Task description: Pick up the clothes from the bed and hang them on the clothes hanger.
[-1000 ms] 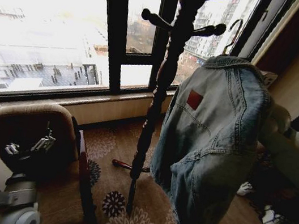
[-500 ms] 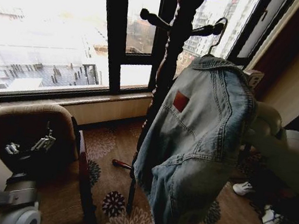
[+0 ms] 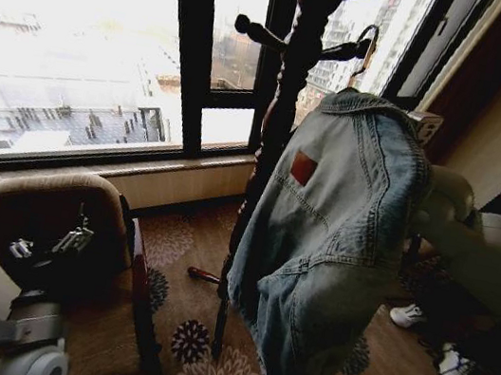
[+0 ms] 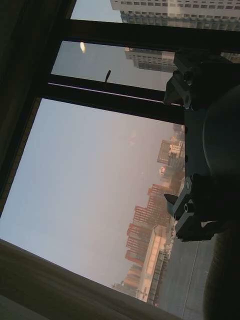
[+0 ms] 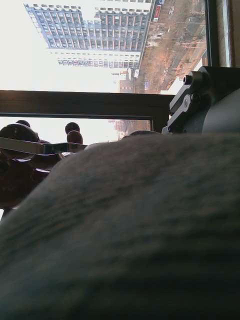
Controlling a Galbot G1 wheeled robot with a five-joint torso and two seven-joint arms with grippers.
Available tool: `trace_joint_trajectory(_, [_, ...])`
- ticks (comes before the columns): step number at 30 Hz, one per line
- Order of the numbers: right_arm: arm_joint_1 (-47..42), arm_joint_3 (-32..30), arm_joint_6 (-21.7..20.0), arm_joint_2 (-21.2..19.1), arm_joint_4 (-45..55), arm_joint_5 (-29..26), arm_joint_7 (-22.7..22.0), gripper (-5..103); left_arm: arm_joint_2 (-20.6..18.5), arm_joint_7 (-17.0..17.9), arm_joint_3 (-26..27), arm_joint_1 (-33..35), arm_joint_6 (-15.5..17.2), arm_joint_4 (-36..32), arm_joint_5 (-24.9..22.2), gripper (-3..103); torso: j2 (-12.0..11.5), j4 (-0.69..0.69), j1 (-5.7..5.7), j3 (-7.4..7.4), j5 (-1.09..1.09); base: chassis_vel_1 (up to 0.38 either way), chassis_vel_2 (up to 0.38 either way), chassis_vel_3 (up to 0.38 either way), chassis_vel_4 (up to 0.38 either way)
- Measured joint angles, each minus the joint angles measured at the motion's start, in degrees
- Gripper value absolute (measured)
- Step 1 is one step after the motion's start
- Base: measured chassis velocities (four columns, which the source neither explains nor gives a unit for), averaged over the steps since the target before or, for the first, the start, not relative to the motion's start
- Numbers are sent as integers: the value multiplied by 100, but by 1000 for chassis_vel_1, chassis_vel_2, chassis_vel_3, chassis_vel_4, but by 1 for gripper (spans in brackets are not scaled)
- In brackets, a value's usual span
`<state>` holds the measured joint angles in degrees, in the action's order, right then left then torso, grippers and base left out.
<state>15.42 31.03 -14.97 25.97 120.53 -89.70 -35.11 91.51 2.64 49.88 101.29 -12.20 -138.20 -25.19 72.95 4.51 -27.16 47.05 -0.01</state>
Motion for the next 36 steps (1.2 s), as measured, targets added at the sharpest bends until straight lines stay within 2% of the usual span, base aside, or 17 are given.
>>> trace_joint_trajectory(16, [41, 76, -24, 119, -234, -106, -30, 21, 19, -11, -2, -20, -8, 18, -4, 100, -1, -1, -2, 1, 1, 0, 0, 0, 0])
trace_joint_trajectory(26, [165, 115, -43, 122, 45, -123, -35, 21, 15, -14, 3, -52, -11, 46, -2, 100, -1, 4, -2, 1, 2, 0, 0, 0, 0])
trace_joint_trajectory(36, [300, 162, -67, 100, 273, -178, 38, 21, 31, -20, 1, -52, -34, 55, -4, 100, -1, -3, 0, 1, -1, 0, 0, 0, 0])
